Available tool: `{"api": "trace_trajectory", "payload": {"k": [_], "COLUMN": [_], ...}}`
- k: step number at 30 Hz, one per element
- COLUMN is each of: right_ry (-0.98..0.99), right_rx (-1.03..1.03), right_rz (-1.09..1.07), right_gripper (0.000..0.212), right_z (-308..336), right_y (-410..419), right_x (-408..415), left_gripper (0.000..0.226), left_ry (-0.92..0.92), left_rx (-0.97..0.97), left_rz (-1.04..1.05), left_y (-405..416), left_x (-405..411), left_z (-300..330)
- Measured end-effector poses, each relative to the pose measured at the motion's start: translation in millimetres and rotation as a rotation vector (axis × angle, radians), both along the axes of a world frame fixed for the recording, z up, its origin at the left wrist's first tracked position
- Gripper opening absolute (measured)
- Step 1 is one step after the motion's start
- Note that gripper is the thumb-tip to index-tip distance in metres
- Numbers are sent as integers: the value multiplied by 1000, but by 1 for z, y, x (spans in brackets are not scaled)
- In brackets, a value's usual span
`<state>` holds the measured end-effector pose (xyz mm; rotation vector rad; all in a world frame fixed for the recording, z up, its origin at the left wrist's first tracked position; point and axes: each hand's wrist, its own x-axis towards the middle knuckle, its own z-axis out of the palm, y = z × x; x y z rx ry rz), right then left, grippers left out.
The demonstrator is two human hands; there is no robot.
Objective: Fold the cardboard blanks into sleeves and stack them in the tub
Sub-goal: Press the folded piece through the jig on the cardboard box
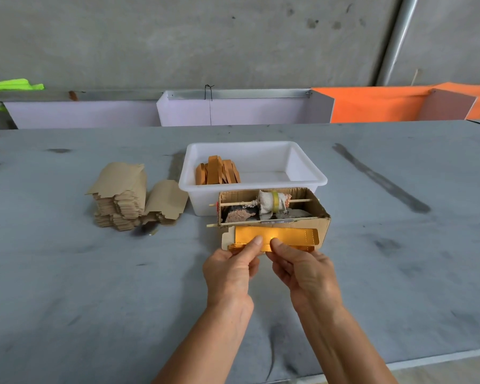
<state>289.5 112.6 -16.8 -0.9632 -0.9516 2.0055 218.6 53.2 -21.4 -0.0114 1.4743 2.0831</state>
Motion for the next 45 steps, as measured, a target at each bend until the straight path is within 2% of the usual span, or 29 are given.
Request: {"api": "trace_trajectory", "payload": {"k": [5, 9, 12, 16, 19, 23, 25, 29, 31, 34, 38, 41, 42, 45], "right_ry": [-21, -64, -87, 15, 26, -44, -105, -247, -326, -416, -525, -620, -642, -698], "right_rx": [-3, 24, 70, 68, 74, 104, 194, 349, 404, 454, 481, 542, 565, 632], "right_rz": [24, 45, 53, 109, 130, 135, 199, 269, 240, 185, 209, 213, 209, 188], "right_gripper": [5, 10, 15, 14, 12, 8, 19, 8, 11, 17, 19, 8, 5, 13], "right_z": [3, 8, 14, 29, 45, 63, 70, 78, 78, 75, 72, 71, 70, 67], "right_y": [4, 9, 15, 27, 37, 48, 50, 49, 55, 70, 89, 102, 105, 115], "right_x": [0, 1, 0, -8, -26, -47, -56, -80, -96, -121, -155, -180, -188, -206], "left_gripper": [13, 20, 5, 14, 13, 12, 13, 18, 19, 16, 19, 20, 19, 19], "left_ry": [-53, -60, -11, 89, 130, 204, 201, 166, 182, 342, 741, 996, 1033, 1149], "left_rx": [16, 19, 16, -31, -63, -60, -23, 57, 52, -96, -511, -818, -867, -933], "left_rz": [-14, -42, -30, -66, -125, -106, -29, 61, 75, 93, 109, 129, 136, 118], "left_y": [-4, -6, -8, -9, -5, 7, 15, 30, 39, 51, 61, 68, 70, 70], "left_x": [-5, -12, -21, -36, -47, -61, -70, -88, -95, -112, -141, -155, -159, -168], "left_z": [4, 5, 8, 16, 28, 48, 57, 66, 64, 57, 49, 50, 52, 51]}}
